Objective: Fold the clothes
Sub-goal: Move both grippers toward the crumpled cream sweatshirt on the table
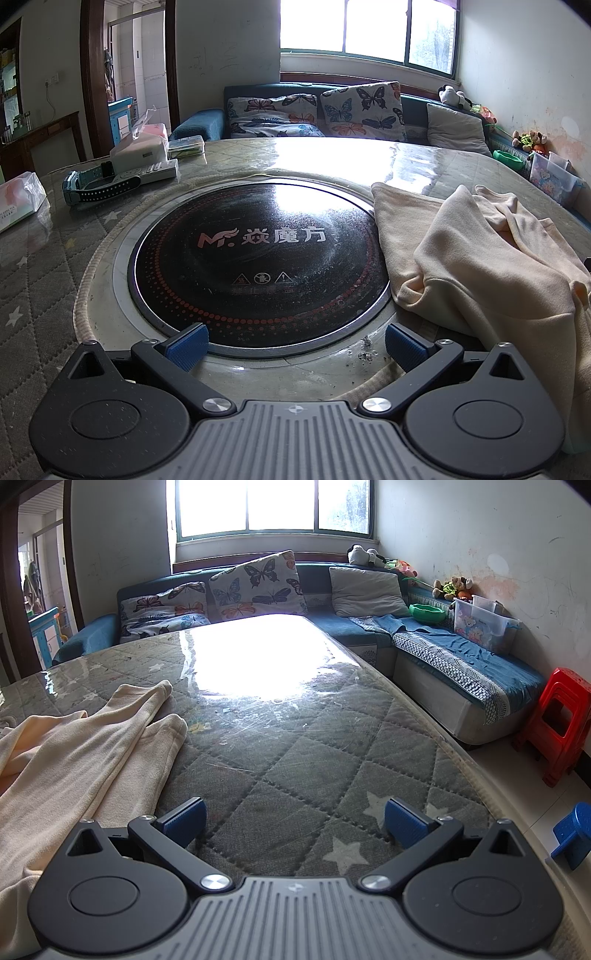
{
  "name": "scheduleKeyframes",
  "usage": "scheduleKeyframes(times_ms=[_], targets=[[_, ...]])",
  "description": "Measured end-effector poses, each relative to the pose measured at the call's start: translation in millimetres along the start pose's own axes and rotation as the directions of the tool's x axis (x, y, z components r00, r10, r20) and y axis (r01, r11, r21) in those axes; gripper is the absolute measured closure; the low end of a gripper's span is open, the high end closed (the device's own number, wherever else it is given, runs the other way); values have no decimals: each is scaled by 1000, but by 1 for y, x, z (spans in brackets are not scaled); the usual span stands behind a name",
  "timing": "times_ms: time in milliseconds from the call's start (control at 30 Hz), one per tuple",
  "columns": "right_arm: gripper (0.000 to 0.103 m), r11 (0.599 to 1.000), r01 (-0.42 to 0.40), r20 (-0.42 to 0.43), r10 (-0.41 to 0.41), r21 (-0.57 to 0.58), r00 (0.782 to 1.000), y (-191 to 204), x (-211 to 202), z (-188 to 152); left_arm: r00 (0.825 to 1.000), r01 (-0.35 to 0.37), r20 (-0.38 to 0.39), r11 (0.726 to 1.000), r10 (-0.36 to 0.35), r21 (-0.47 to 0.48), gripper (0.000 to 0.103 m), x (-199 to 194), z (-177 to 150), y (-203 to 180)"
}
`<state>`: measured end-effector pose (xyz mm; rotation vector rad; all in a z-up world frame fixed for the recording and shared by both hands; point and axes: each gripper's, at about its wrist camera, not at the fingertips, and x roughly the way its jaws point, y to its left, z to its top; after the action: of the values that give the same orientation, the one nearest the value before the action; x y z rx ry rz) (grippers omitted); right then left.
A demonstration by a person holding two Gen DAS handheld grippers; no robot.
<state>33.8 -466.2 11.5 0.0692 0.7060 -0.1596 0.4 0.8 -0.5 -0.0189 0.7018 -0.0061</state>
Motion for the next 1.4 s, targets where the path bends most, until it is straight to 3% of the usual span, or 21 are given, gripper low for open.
scheduleKeyframes(times_ms=[633,1000,1400], targets=[[0,1000,-6,-19,6,-6,1000,0,-24,-19,998,-63,-25,998,62,-26,0,-7,-2,-8],[0,999,-40,-33,39,-33,999,3,-49,-35,998,-26,-52,1000,26,-8,0,-27,-9,-28],[0,985,-72,-35,68,-157,997,21,-80,-50,996,-16,-92,1000,17,18,0,-44,-13,-51]])
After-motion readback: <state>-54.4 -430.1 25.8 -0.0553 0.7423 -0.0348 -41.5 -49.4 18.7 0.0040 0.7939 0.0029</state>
